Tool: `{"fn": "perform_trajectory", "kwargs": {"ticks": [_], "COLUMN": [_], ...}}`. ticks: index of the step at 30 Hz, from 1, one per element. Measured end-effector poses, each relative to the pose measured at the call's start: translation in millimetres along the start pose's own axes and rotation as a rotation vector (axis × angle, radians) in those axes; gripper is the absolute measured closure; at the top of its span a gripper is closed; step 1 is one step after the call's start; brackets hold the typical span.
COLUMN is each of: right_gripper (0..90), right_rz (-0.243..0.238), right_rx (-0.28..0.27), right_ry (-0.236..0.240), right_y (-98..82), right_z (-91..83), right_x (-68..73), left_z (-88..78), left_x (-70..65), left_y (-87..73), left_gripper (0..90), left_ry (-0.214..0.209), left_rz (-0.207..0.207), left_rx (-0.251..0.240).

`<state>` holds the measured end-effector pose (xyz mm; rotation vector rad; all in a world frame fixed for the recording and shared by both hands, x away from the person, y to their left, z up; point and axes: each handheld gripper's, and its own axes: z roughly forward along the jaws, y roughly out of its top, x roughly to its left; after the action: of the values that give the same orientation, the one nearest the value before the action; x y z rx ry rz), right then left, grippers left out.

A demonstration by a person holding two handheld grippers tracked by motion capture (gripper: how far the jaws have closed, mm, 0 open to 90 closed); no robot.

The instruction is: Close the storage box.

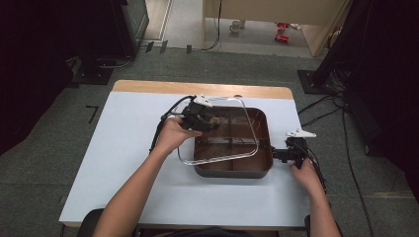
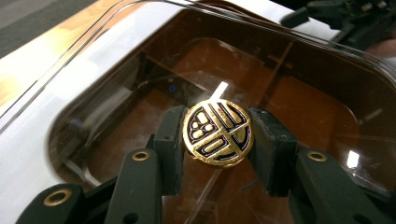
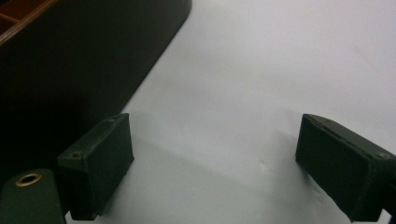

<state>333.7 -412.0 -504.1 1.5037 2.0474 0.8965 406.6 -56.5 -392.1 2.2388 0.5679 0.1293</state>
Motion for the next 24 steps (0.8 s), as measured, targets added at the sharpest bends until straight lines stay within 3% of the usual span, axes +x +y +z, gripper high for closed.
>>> {"fn": "perform_trajectory", "kwargs": {"ticks": [5, 9, 14, 24], "right_gripper": [10.6, 10.6, 10.6, 10.6], "right_rz": [0.0, -0.001, -0.001, -0.004], "right_rx": [-0.001, 0.0, 0.0, -0.001], "right_ry": [0.0, 0.0, 0.0, -0.001], "right_y": [0.0, 0.0, 0.0, 0.0], "right_z": [0.1, 0.0, 0.0, 0.1], "right_x": [0.0, 0.0, 0.0, -0.1], "left_z": [11.1, 26.3, 40.3, 55.7], "left_x": [-5.4, -11.5, -17.0, -21.9], "left_y": [3.4, 8.1, 10.9, 12.4], "left_gripper": [59.4, 59.4, 59.4, 59.4], "left_ry": [-0.014, -0.05, -0.088, -0.101], "left_rz": [0.033, 0.071, 0.089, 0.137], "left_rx": [0.024, 0.046, 0.057, 0.058]}}
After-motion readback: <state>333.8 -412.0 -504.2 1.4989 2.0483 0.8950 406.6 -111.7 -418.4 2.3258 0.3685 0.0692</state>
